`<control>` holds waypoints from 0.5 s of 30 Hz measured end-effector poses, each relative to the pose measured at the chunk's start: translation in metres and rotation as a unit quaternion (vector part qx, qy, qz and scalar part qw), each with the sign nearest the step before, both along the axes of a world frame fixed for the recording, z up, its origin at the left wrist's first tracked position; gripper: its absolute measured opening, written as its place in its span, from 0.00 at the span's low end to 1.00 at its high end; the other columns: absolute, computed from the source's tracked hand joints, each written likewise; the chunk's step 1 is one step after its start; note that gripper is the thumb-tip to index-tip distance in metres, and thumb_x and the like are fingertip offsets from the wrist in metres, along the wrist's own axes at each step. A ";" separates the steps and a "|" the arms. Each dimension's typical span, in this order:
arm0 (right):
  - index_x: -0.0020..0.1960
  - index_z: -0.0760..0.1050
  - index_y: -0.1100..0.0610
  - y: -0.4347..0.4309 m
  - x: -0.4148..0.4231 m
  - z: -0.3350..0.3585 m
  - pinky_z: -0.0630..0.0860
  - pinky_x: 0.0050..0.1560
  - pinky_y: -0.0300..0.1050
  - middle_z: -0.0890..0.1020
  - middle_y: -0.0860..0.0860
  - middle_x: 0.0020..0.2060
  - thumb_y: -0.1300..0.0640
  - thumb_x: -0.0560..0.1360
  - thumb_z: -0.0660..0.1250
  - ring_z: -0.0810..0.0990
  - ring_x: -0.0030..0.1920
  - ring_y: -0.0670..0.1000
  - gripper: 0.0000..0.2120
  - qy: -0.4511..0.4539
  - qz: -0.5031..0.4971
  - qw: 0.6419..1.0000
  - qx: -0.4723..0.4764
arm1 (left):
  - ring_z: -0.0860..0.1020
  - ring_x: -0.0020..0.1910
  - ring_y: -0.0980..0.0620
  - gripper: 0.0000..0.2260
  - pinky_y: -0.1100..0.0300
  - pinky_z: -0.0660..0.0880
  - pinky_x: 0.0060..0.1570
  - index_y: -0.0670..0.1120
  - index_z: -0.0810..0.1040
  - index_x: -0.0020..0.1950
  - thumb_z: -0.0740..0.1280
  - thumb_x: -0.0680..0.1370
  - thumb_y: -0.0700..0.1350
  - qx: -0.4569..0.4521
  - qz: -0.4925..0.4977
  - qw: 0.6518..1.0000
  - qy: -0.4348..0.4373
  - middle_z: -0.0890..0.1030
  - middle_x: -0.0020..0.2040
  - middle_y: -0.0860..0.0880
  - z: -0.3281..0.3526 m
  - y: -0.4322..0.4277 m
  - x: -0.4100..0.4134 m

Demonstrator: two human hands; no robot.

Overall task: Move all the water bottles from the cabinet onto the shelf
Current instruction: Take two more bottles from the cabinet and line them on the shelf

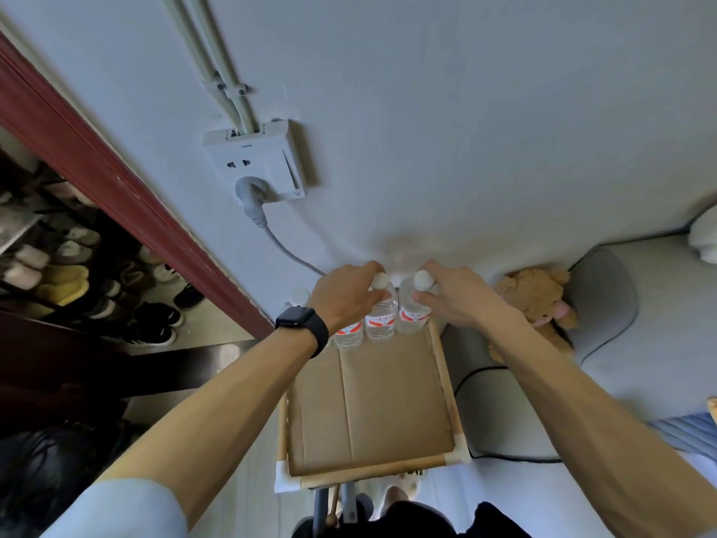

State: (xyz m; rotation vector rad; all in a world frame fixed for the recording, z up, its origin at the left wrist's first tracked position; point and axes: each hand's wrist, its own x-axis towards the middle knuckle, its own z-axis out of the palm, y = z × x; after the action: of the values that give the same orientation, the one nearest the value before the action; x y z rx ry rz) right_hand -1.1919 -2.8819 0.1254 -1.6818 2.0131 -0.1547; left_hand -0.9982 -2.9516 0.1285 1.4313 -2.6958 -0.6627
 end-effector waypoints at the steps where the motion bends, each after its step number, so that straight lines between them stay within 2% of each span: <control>1: 0.62 0.68 0.54 -0.001 0.001 0.001 0.73 0.45 0.50 0.80 0.58 0.53 0.45 0.79 0.63 0.76 0.48 0.59 0.18 0.000 -0.001 1.000 0.004 | 0.78 0.51 0.45 0.18 0.51 0.76 0.48 0.51 0.71 0.67 0.65 0.80 0.56 -0.001 -0.001 1.000 -0.003 0.82 0.53 0.47 0.000 0.000 0.000; 4: 0.62 0.68 0.53 -0.004 0.004 0.003 0.72 0.44 0.49 0.80 0.58 0.53 0.45 0.78 0.63 0.75 0.46 0.57 0.17 0.010 0.008 1.000 0.012 | 0.78 0.50 0.45 0.17 0.53 0.75 0.45 0.51 0.71 0.66 0.64 0.80 0.56 -0.010 -0.006 1.000 -0.009 0.82 0.53 0.47 0.001 -0.002 0.000; 6: 0.63 0.68 0.52 -0.005 0.006 0.003 0.74 0.46 0.50 0.80 0.57 0.53 0.44 0.78 0.63 0.76 0.48 0.58 0.17 0.018 0.018 1.000 0.014 | 0.78 0.49 0.46 0.17 0.54 0.73 0.43 0.51 0.71 0.66 0.65 0.80 0.57 -0.014 -0.009 1.000 -0.011 0.82 0.52 0.47 0.001 -0.002 0.000; 10: 0.62 0.69 0.52 -0.006 0.006 0.004 0.75 0.49 0.52 0.80 0.57 0.53 0.45 0.77 0.64 0.77 0.50 0.59 0.17 0.013 0.015 1.000 0.018 | 0.78 0.49 0.47 0.18 0.53 0.75 0.45 0.53 0.71 0.66 0.66 0.79 0.58 0.002 -0.010 1.000 -0.010 0.81 0.54 0.49 0.001 -0.005 0.003; 15: 0.62 0.68 0.52 -0.008 0.006 0.008 0.73 0.45 0.49 0.80 0.56 0.52 0.45 0.77 0.65 0.77 0.49 0.57 0.18 0.010 0.006 1.000 0.025 | 0.77 0.53 0.48 0.21 0.53 0.74 0.48 0.53 0.69 0.67 0.68 0.77 0.58 0.013 -0.028 0.999 -0.016 0.80 0.58 0.51 0.002 -0.007 0.002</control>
State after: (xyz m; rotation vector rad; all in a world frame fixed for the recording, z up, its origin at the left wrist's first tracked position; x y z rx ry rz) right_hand -1.1860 -2.8899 0.1337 -1.6707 2.0043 -0.0818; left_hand -0.9957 -2.9586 0.1302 1.3893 -2.7713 -0.6853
